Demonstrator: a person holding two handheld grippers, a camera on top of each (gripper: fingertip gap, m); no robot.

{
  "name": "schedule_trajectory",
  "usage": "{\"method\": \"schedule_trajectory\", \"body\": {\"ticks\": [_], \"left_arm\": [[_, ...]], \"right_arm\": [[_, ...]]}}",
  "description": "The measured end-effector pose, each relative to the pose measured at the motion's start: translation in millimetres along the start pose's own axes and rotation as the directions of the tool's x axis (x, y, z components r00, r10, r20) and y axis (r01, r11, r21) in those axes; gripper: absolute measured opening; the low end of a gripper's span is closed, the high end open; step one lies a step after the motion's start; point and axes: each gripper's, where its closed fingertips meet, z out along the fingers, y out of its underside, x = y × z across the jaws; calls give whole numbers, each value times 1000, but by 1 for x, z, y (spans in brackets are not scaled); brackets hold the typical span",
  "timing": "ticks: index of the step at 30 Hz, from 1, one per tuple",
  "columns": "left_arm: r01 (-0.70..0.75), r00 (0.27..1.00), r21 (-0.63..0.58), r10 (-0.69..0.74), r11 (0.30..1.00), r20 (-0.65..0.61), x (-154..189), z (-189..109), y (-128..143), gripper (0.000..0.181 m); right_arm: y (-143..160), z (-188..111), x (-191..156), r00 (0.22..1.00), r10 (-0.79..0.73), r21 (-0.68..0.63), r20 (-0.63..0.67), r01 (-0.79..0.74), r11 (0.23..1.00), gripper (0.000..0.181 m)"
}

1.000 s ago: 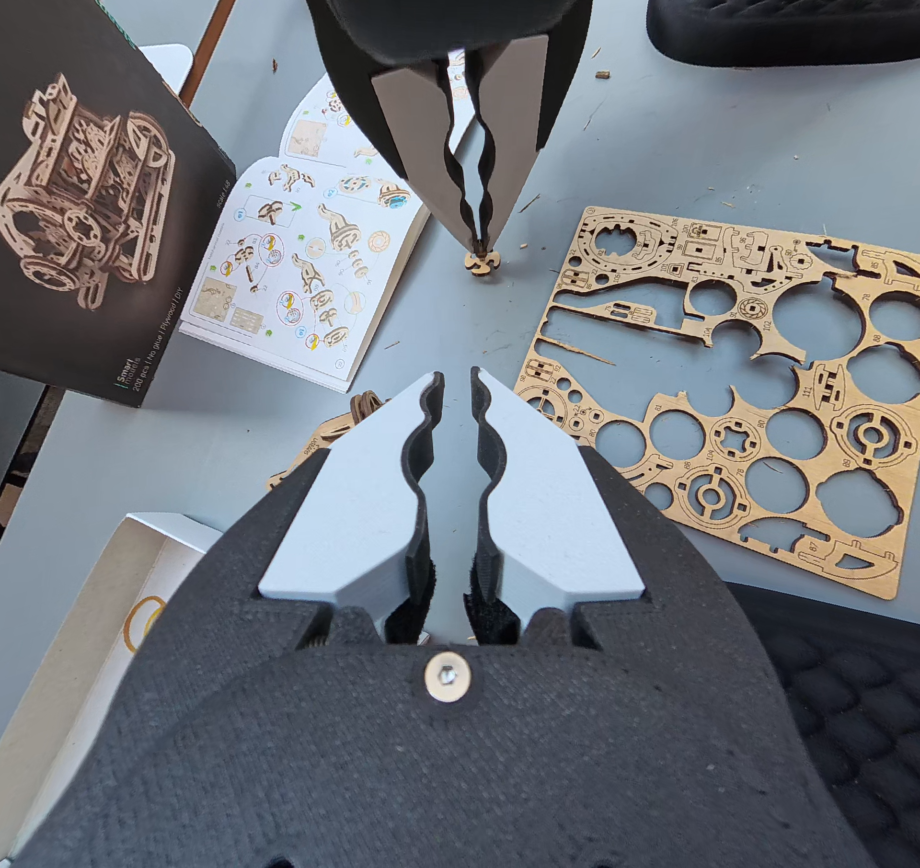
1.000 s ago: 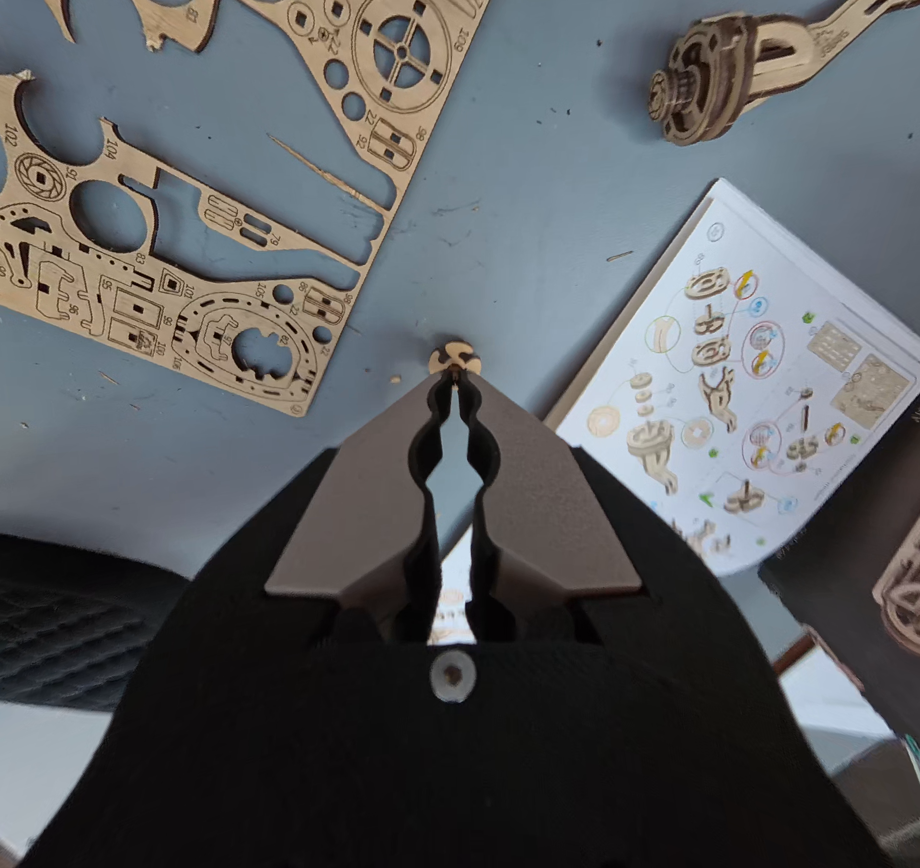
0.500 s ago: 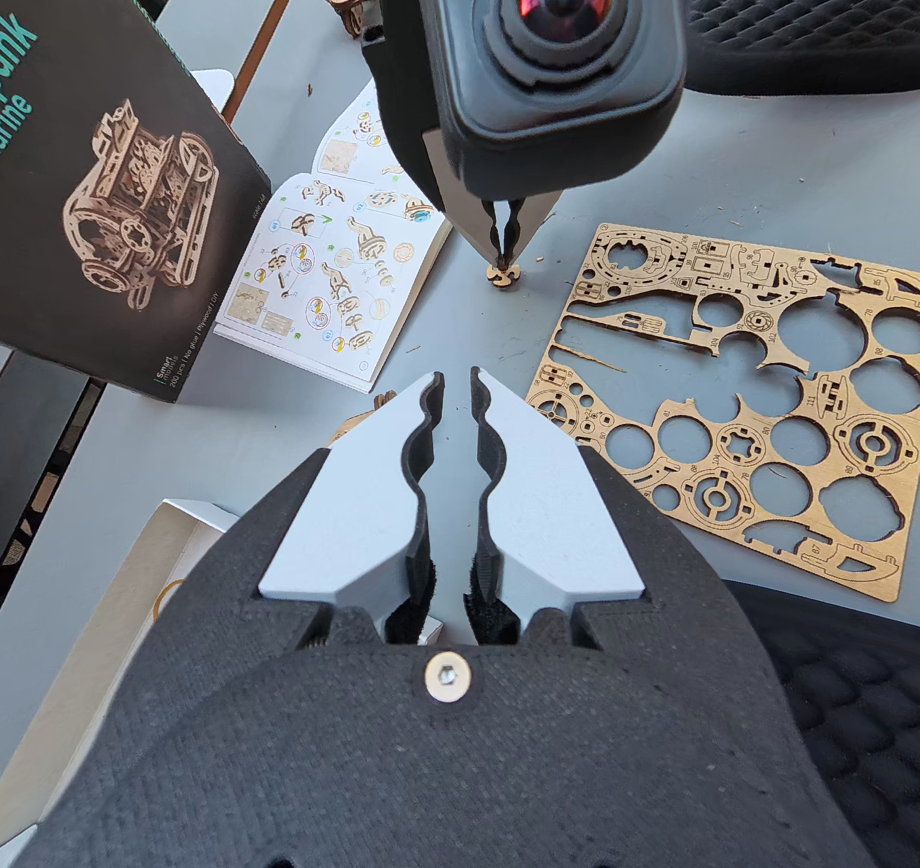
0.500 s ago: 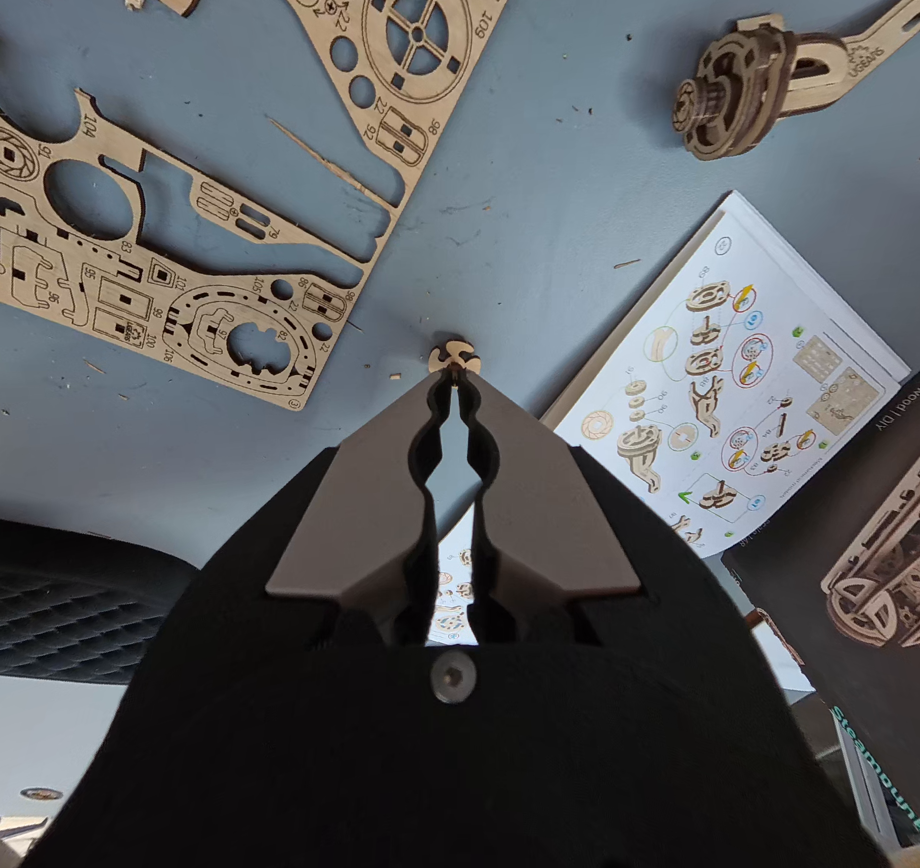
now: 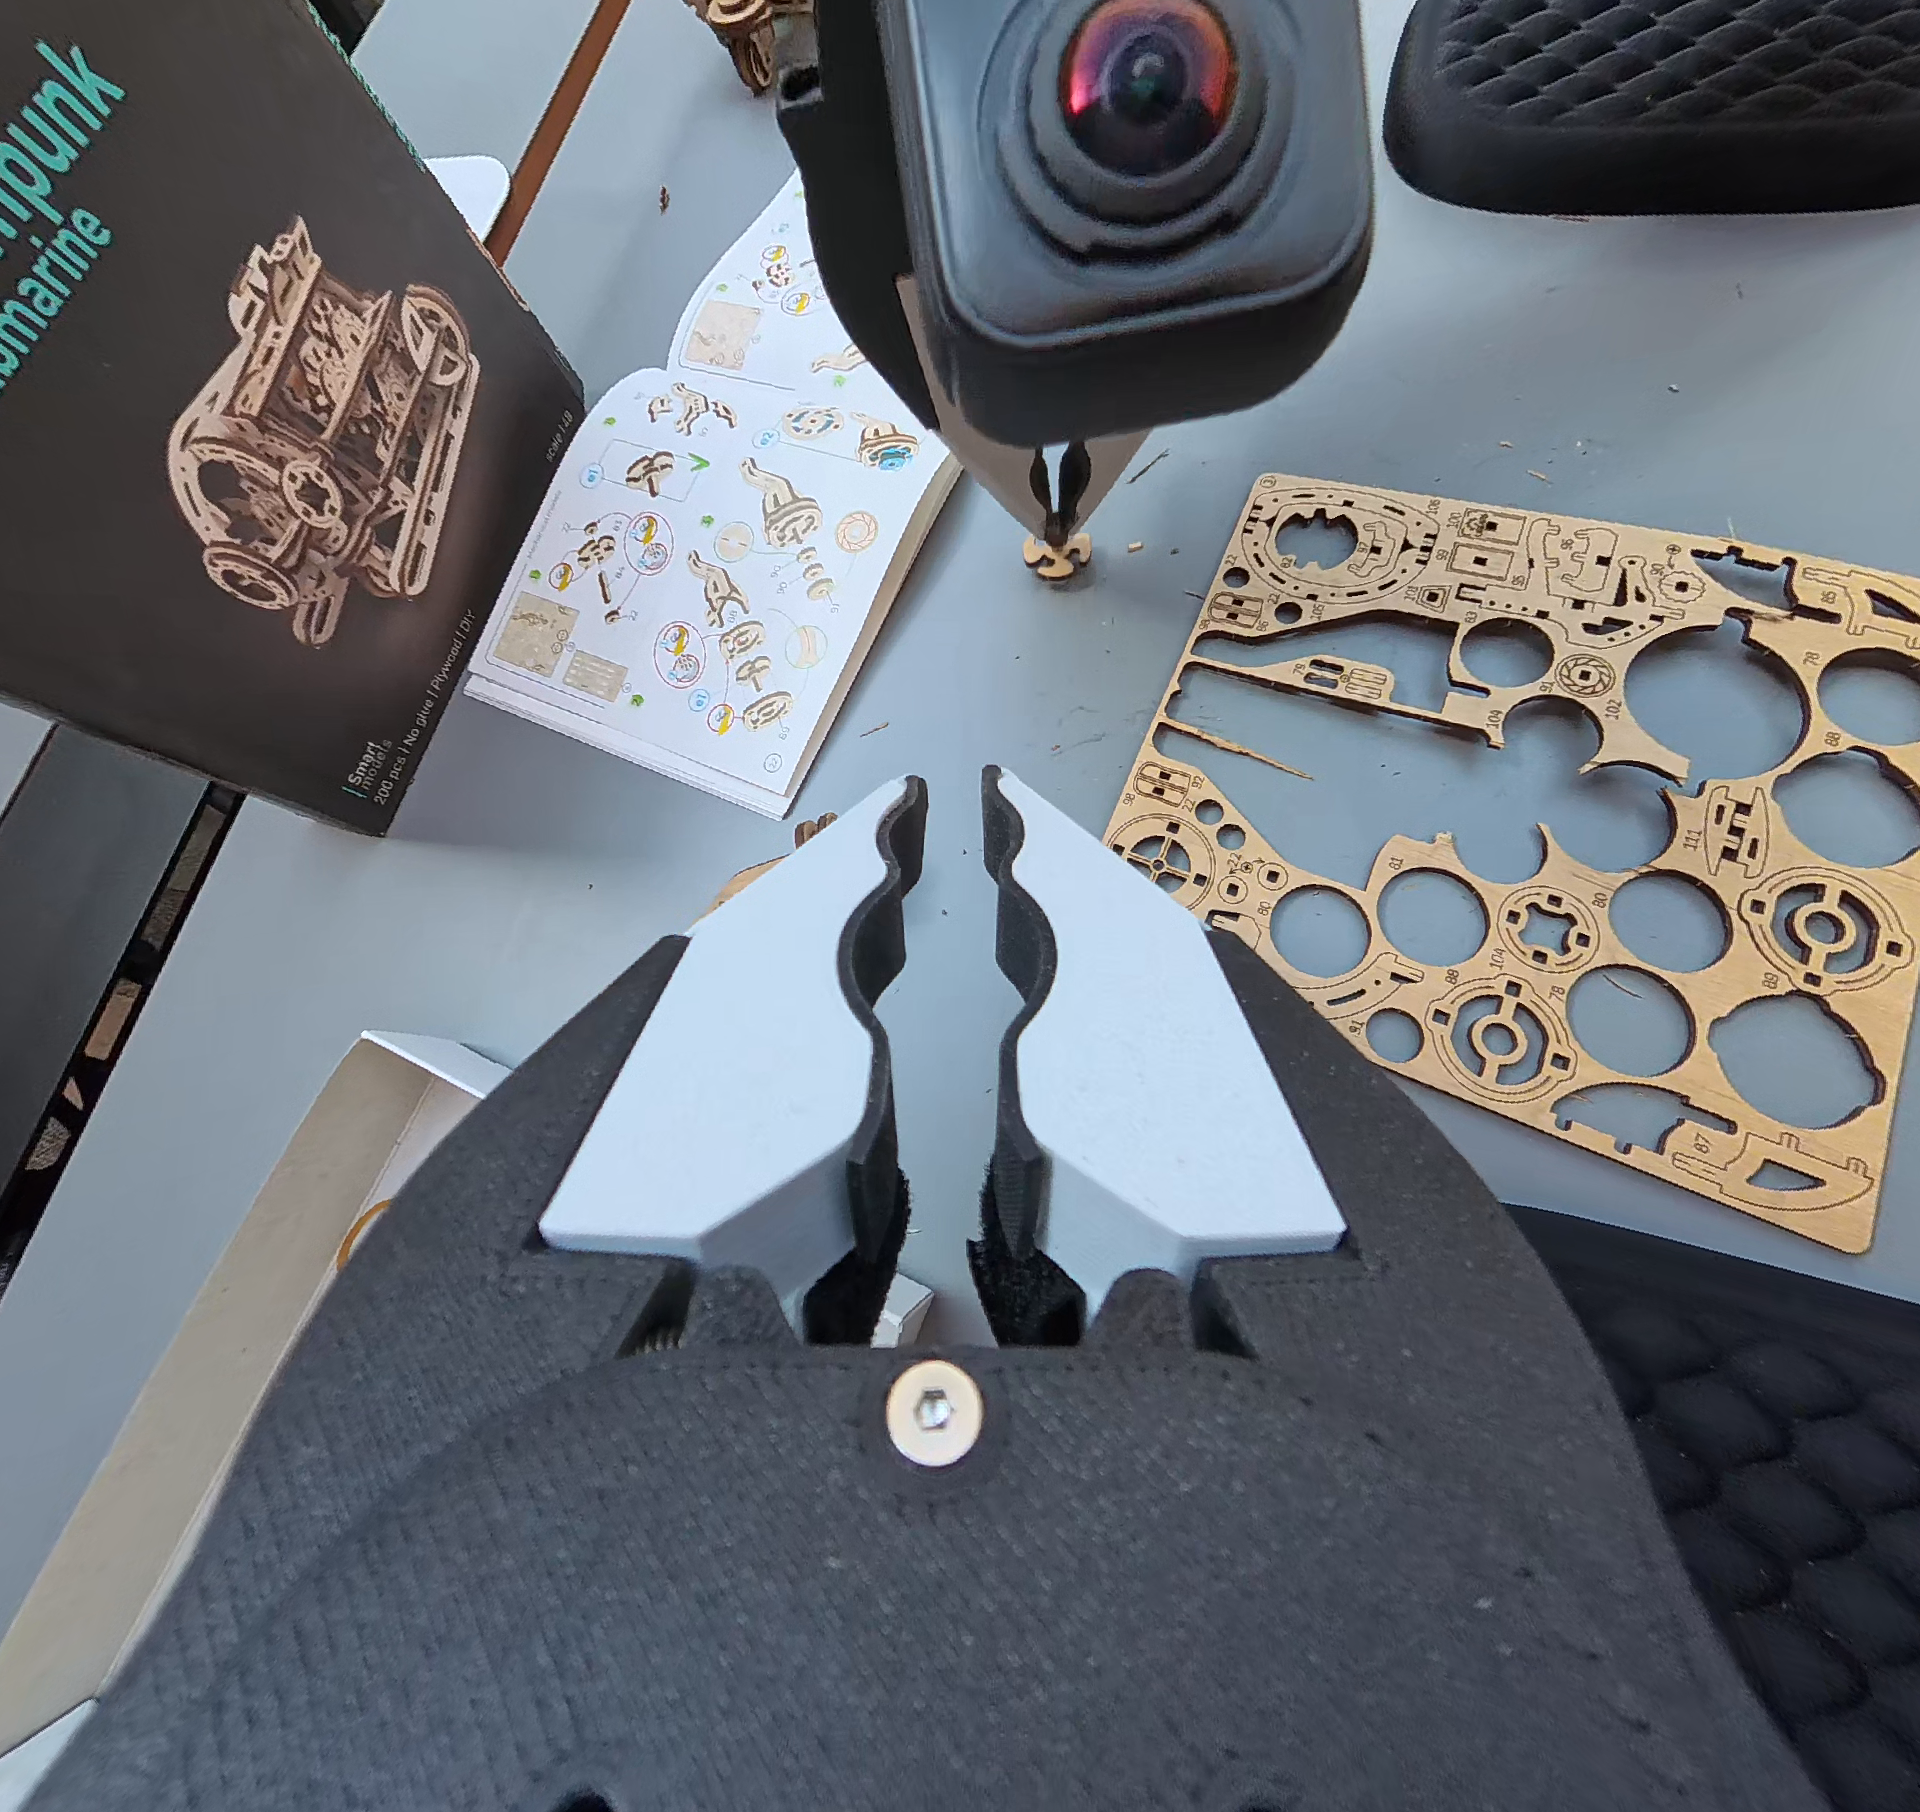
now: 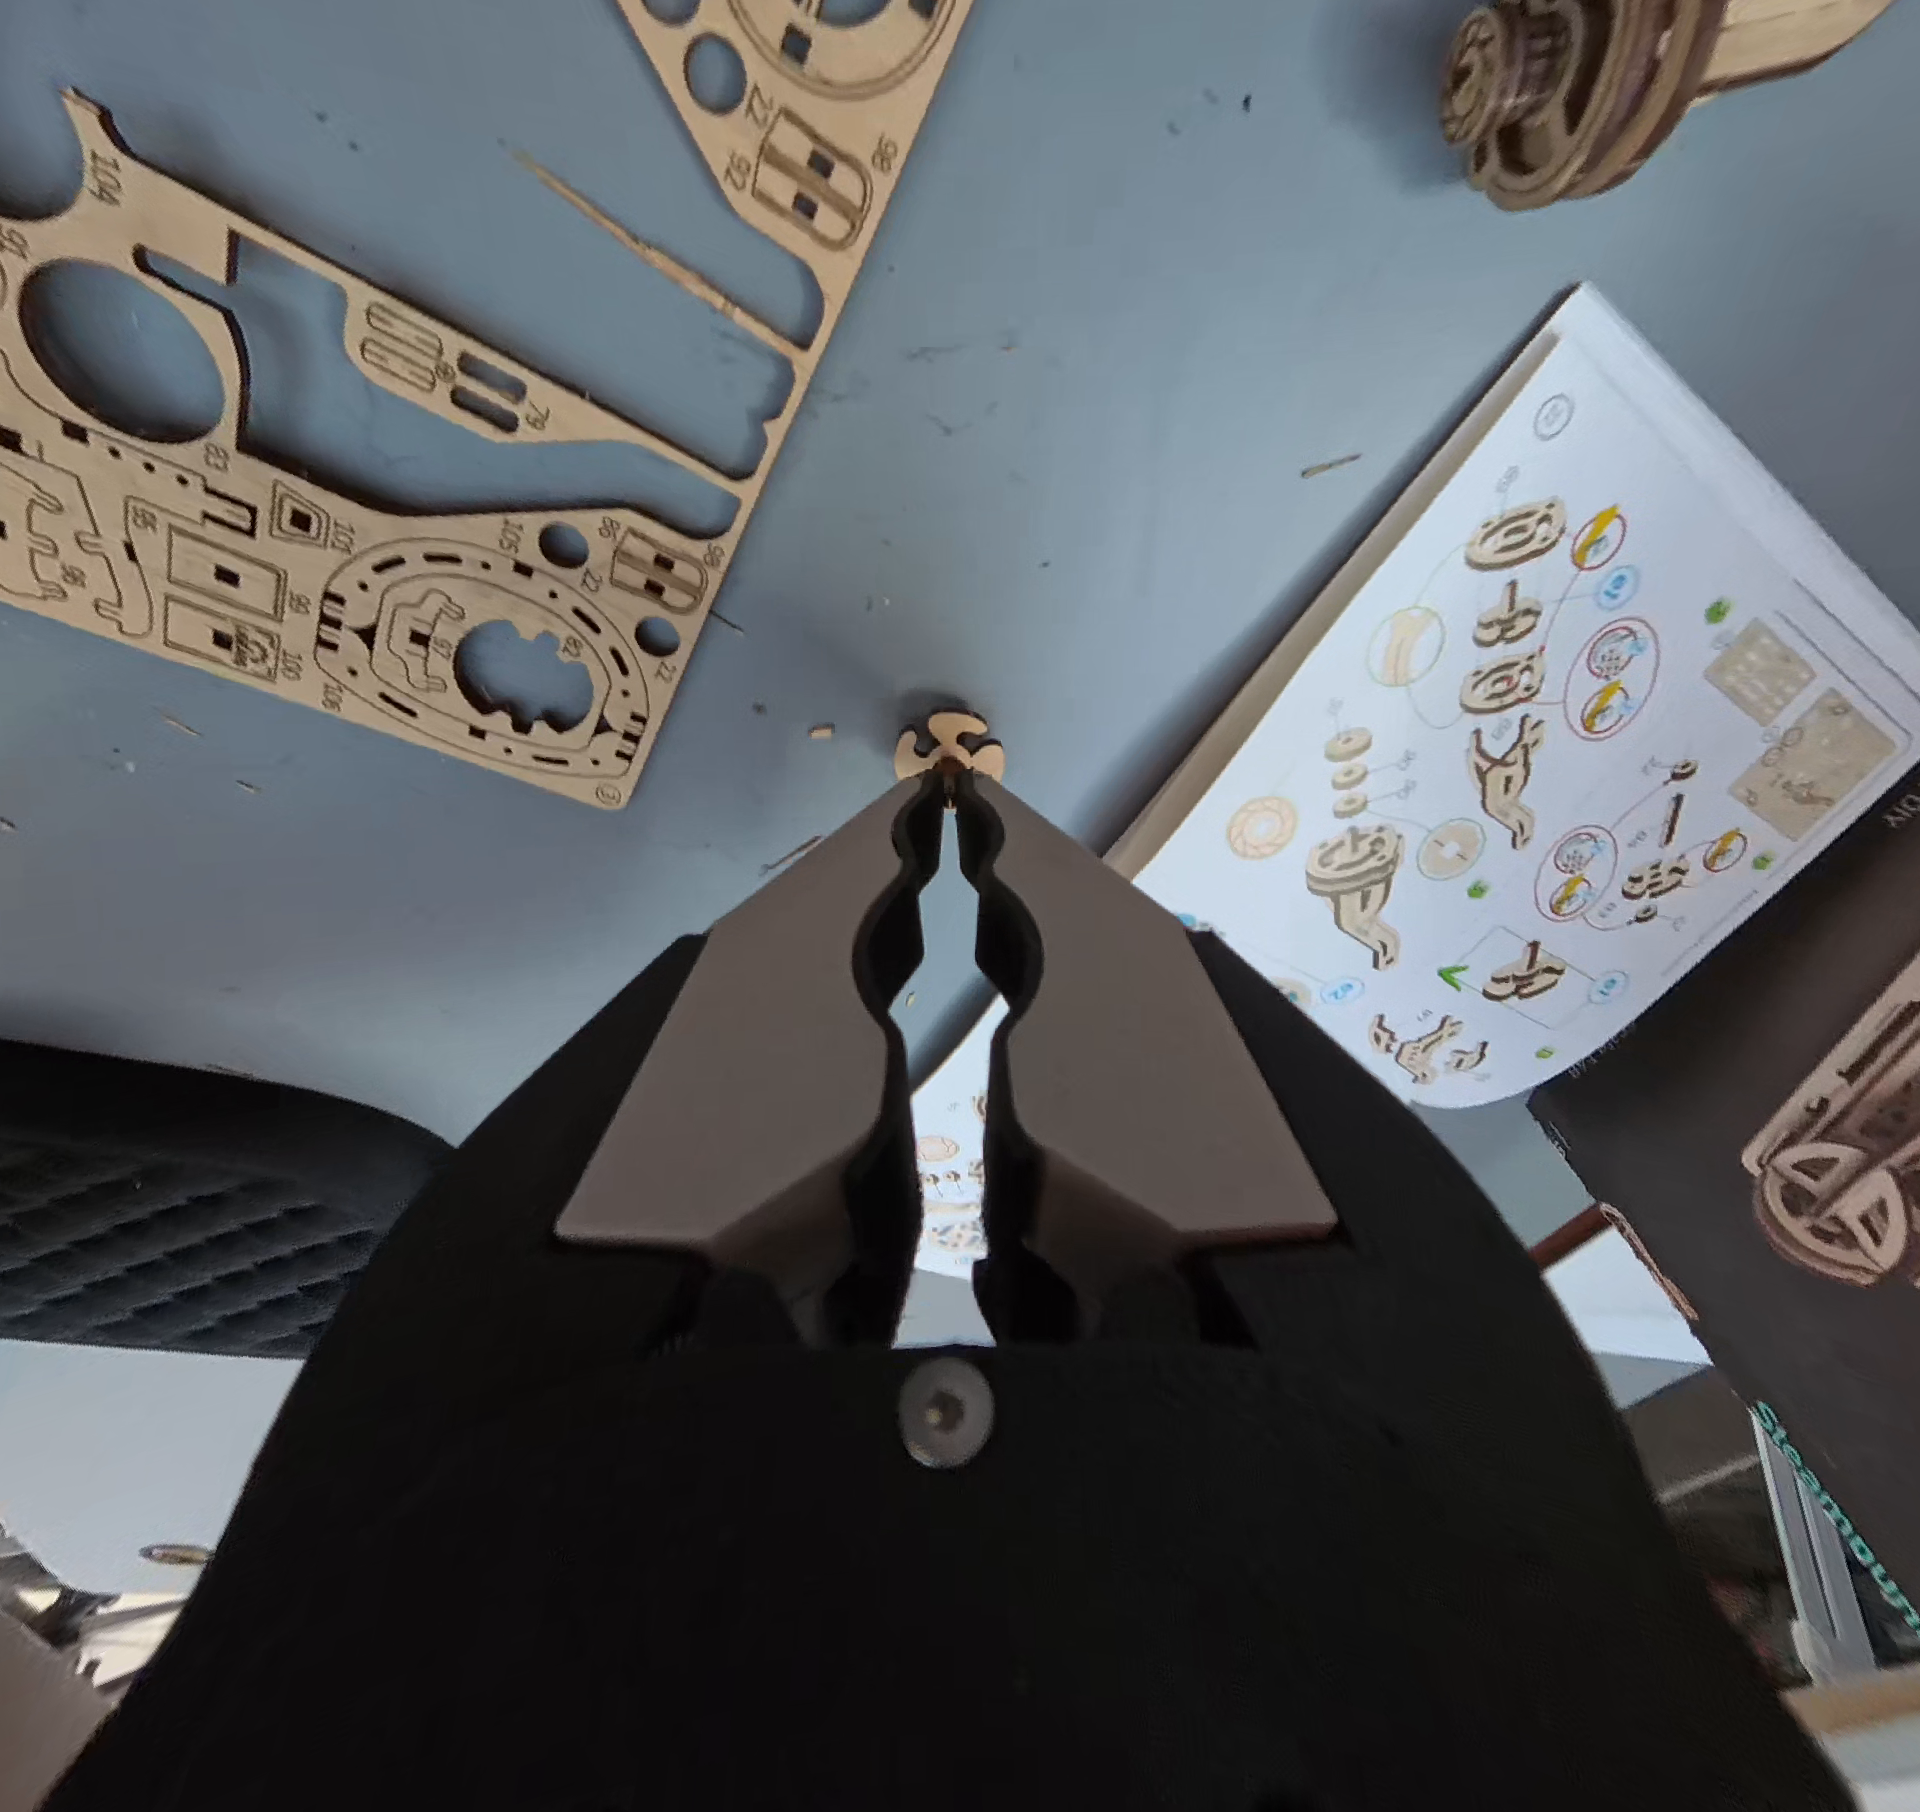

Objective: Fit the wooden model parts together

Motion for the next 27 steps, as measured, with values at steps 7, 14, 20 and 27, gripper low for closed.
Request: {"method": "schedule_trajectory", "body": {"ticks": [7,14,20,27], "left_arm": [[-6,1000,-1,6,1000,2,1,0,0,9],[-6,1000,4,6,1000,8,-1,-3,-1,9],[2,1000,20,-2,1000,15,-3,-7,-4,9],[3,1000,29,-4,1000,12,-3,-9,-6,10]], "right_arm": [[3,-7,-3,1000,22,-5,9,-22,1000,2],[1,-7,-2,998,57,52,4,-57,997,1],[2,-6,-1,997,70,62,-17,-69,996,2],[13,4,0,996,80,28,-32,-79,996,5]]}}
